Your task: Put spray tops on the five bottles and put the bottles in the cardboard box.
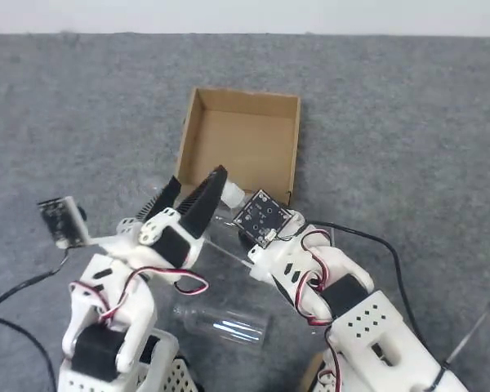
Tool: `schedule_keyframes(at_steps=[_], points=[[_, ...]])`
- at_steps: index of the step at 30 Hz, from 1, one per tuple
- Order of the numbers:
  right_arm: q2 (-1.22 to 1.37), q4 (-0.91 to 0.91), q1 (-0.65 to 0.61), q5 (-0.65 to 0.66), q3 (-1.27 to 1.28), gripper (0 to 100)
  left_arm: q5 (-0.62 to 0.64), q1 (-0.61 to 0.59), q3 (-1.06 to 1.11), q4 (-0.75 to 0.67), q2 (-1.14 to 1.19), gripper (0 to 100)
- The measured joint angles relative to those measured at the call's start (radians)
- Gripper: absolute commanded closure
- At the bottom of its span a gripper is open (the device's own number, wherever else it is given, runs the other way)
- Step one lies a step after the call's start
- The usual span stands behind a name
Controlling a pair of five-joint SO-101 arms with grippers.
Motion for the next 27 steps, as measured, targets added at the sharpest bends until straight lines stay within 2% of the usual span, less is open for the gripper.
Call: schedule_keyframes(at_steps=[4,10,14,27], points=[[-0.081,0.000,0.044,-0.068,0.000,99.1,0.000,-0.020,0.032,-0.017,-0.046,70],[-0.256,0.000,0.094,-0.147,0.034,99.1,0.000,-0.021,0.166,-0.166,-0.095,70],[-0.362,0.000,0.097,-0.153,0.071,99.1,0.000,-0.021,0.212,-0.236,-0.103,70],[-0.658,0.000,0.097,-0.158,0.180,99.1,-0.034,-0.021,0.278,-0.281,-0.103,70]])
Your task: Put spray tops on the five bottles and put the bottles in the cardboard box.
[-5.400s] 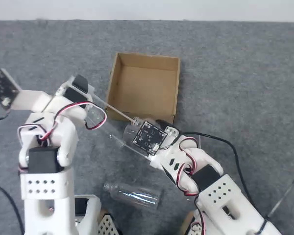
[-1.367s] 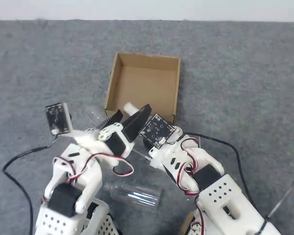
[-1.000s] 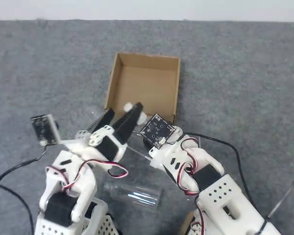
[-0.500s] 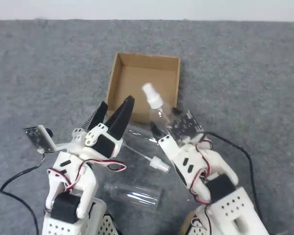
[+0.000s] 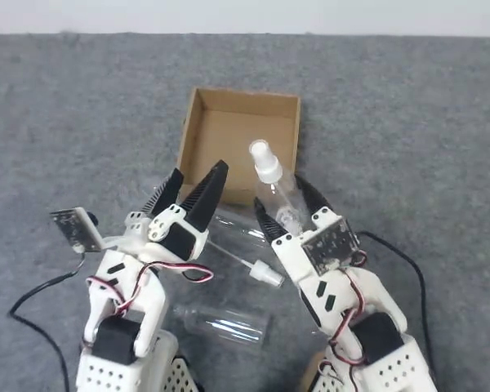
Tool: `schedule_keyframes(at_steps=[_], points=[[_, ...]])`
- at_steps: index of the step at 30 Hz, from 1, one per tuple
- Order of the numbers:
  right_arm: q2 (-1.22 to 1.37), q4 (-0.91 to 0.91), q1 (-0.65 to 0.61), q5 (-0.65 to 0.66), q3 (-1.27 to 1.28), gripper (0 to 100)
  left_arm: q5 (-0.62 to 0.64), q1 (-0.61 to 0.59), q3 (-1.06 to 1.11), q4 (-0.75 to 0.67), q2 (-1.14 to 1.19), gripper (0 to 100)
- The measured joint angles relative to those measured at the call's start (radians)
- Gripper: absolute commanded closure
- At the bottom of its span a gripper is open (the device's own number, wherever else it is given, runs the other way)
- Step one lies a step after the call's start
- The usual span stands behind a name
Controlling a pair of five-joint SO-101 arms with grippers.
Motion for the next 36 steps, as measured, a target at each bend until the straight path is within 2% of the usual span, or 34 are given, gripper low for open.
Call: schedule_keyframes(at_steps=[6,10,14,20,29,36], points=[[-0.089,0.000,0.000,0.000,0.035,99.1,-0.018,0.000,0.077,-0.114,0.000,70],[-0.101,0.000,-0.046,0.000,0.055,99.1,-0.049,0.000,0.104,-0.164,0.000,70],[-0.101,0.000,-0.087,0.000,0.057,99.1,-0.081,0.006,0.114,-0.175,0.000,70],[-0.103,0.002,-0.086,-0.002,0.081,99.1,-0.144,0.086,0.146,-0.176,0.000,70],[-0.103,0.002,-0.087,-0.002,0.094,99.1,-0.147,0.110,0.146,-0.181,-0.002,70],[-0.104,0.002,-0.086,0.057,0.107,99.1,-0.190,0.170,0.144,-0.180,-0.002,70]])
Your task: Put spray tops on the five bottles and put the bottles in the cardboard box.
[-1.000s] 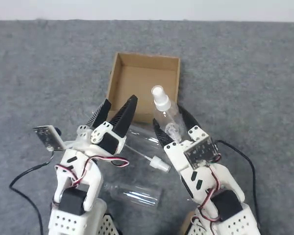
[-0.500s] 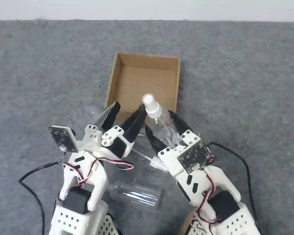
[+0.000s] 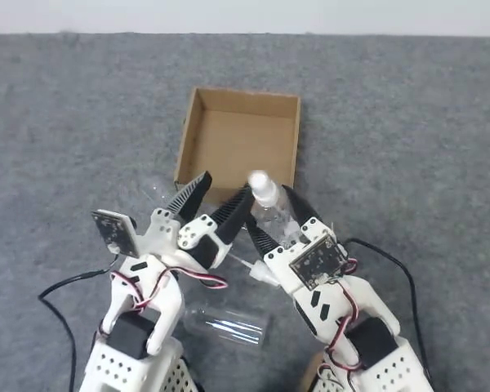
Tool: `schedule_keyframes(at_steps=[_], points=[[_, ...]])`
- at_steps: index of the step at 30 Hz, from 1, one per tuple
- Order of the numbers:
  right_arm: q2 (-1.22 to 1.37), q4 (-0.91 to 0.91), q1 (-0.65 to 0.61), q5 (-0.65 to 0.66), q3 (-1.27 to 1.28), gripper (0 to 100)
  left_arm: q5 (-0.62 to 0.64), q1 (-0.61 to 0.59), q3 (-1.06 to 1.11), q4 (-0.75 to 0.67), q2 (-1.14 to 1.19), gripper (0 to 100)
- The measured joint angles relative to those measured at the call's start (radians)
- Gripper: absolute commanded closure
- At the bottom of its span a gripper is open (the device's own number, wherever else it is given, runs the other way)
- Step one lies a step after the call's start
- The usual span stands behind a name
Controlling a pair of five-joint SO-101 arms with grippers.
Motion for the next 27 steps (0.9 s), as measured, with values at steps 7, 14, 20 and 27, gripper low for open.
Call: schedule_keyframes(at_steps=[7,14,20,27], points=[[0.002,0.006,0.000,0.005,0.000,99.1,-0.025,0.054,-0.005,0.025,-0.003,70],[0.002,0.006,0.000,0.005,0.002,99.1,-0.028,0.054,-0.005,0.029,-0.003,70],[0.002,0.006,-0.002,0.008,0.002,99.1,-0.028,0.025,-0.005,0.031,-0.003,70],[0.002,0.006,-0.003,0.018,0.000,99.1,-0.029,-0.057,0.000,0.043,-0.002,70]])
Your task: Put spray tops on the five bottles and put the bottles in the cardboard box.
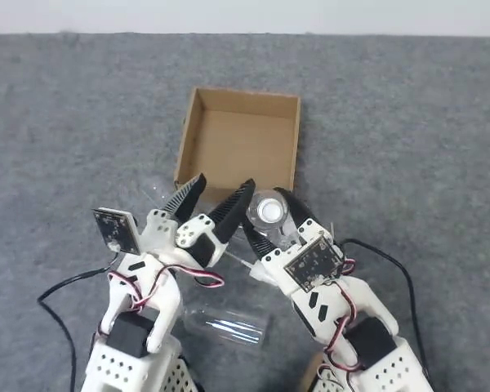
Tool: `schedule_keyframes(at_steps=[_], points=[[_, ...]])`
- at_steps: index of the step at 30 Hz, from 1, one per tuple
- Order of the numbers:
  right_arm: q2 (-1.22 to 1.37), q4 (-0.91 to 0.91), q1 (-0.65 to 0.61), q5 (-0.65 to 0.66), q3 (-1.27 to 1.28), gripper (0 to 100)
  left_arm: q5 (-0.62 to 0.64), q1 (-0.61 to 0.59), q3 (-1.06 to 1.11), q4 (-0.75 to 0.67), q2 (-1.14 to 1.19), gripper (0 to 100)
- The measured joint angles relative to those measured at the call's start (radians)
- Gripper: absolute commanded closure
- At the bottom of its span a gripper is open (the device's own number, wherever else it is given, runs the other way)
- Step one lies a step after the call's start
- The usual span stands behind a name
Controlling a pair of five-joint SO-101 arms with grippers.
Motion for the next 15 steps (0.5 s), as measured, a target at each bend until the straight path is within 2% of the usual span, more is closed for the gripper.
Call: schedule_keyframes(at_steps=[8,15], points=[[0.000,0.000,-0.003,0.000,0.000,99.1,-0.005,-0.097,0.002,0.008,0.002,70],[0.000,0.000,-0.003,0.002,0.000,99.1,-0.006,-0.106,-0.132,0.203,0.002,70]])
